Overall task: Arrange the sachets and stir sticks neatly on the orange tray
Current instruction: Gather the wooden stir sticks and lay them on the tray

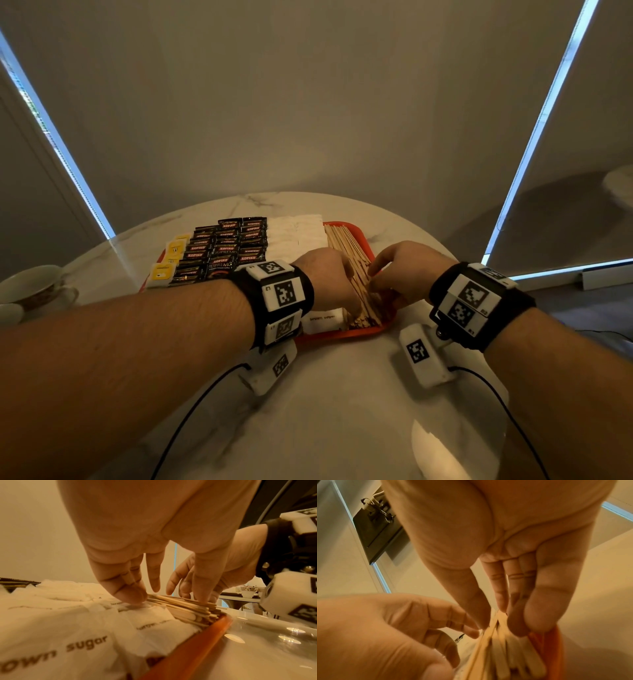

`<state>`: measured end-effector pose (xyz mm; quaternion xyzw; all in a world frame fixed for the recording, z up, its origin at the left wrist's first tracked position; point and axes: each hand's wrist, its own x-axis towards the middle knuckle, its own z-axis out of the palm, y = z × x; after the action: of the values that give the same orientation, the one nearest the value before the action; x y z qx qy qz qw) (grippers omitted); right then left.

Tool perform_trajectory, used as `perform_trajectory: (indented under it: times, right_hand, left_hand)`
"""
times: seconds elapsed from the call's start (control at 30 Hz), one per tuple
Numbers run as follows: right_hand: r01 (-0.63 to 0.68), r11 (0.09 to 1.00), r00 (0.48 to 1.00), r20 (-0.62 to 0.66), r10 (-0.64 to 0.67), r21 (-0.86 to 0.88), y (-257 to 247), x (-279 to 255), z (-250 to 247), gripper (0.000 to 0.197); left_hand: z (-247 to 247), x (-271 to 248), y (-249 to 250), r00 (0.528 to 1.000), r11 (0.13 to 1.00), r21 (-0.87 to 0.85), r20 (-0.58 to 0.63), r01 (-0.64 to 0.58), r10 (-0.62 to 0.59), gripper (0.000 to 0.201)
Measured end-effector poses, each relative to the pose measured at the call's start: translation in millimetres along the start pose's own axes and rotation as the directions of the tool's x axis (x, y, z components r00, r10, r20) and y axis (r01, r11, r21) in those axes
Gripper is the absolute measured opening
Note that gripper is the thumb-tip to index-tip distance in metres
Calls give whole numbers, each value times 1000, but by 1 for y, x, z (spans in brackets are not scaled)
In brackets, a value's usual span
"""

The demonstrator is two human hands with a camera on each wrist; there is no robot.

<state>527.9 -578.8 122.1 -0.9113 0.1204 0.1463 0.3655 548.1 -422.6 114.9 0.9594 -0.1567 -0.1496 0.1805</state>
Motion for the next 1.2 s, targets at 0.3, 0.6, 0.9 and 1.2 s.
perform_trajectory:
  times: [0.3,0.6,0.9,1.2]
  right_hand:
    - [84,945,994,98,-56,-315,-4,-15,5,66]
    - [42,997,999,-27,-44,-68,-4,-4,-3,17]
    - [-12,1000,996,-87,11,-12,-16,58,-7,15]
    - [19,1000,998,-54,-18,11,-1,27,-13,11]
  left_hand:
    - [2,-8,2,999,997,72,21,-28,27,72]
    - [-9,-12,-1,998,991,-131,-62,-5,-3,45]
    - [-23,24,-9,980,963,-198,-42,181,-192,25]
    - [-24,23,-10,994,970,-217,-14,106,-112,29]
